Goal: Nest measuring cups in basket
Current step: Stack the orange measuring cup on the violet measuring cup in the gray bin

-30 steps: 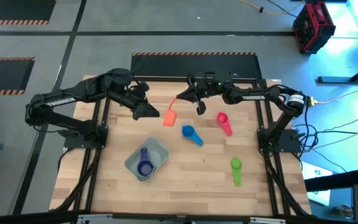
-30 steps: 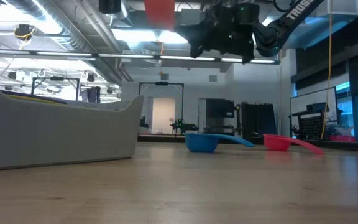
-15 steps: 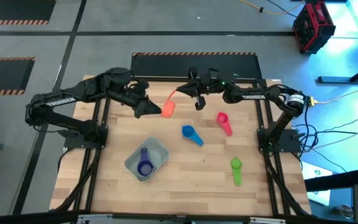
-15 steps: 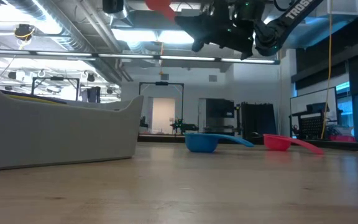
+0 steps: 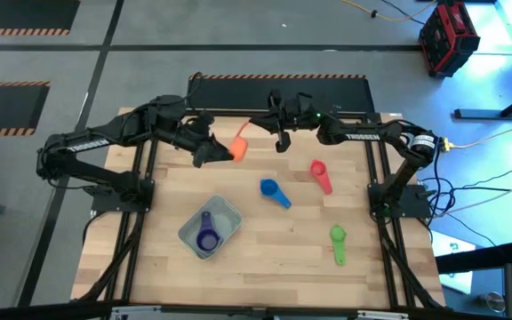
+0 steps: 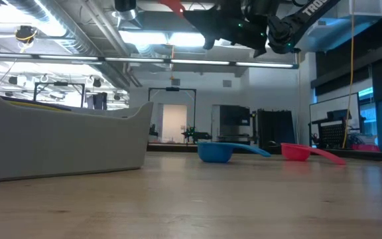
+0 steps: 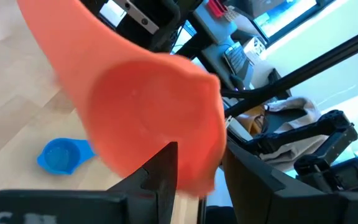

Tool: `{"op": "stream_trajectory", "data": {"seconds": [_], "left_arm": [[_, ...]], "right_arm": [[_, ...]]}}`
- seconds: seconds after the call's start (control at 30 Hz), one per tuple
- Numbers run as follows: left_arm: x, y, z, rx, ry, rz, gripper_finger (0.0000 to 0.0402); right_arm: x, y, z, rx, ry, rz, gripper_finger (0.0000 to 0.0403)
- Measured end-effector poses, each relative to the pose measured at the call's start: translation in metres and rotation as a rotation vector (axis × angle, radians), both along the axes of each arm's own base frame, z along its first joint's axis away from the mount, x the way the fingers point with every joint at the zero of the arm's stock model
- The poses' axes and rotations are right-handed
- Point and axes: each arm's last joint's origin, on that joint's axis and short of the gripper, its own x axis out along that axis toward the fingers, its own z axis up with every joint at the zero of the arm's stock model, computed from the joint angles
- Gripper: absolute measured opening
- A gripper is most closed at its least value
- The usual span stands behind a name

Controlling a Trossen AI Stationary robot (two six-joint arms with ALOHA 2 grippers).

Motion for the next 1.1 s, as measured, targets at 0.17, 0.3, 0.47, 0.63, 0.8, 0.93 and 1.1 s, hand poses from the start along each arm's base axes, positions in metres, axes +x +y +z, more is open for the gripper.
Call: {"op": "stream_trajectory", "data": {"seconds": [0.17, 0.3, 0.47, 0.63, 0.8, 0.93, 1.1], "left_arm": [[0.0, 0.0, 0.0, 0.0, 0.0, 0.0, 0.0121], [0.0, 0.0001, 0.0, 0.001, 0.0, 0.003, 0.0121], [0.0001, 0.0012, -0.0002, 0.015, 0.004, 0.041, 0.0117], [0.0007, -0.0014, -0.0002, 0.045, 0.0, 0.023, 0.008], [0.0014, -0.0033, 0.0008, 0.085, -0.017, 0.006, 0.0017], [0.0014, -0.0033, 0.0009, 0.086, -0.017, 0.007, 0.0012], [0.0003, -0.0032, -0.002, 0.073, 0.016, 0.021, 0.0005]], "right_arm": [[0.0004, -0.0002, -0.0015, 0.005, 0.015, -0.002, 0.0], [0.0004, -0.0003, -0.0015, 0.006, 0.015, -0.003, 0.0], [0.0005, -0.0005, -0.0015, 0.008, 0.014, -0.01, 0.0], [0.0005, -0.0005, -0.0017, 0.009, 0.016, -0.01, 0.0], [0.0011, -0.0006, -0.0031, 0.015, 0.028, -0.009, 0.0001], [0.0013, -0.0006, -0.0038, 0.024, 0.035, -0.007, 0.0013], [0.0008, -0.0004, -0.0033, 0.009, 0.032, 0.008, 0.0034]]}}
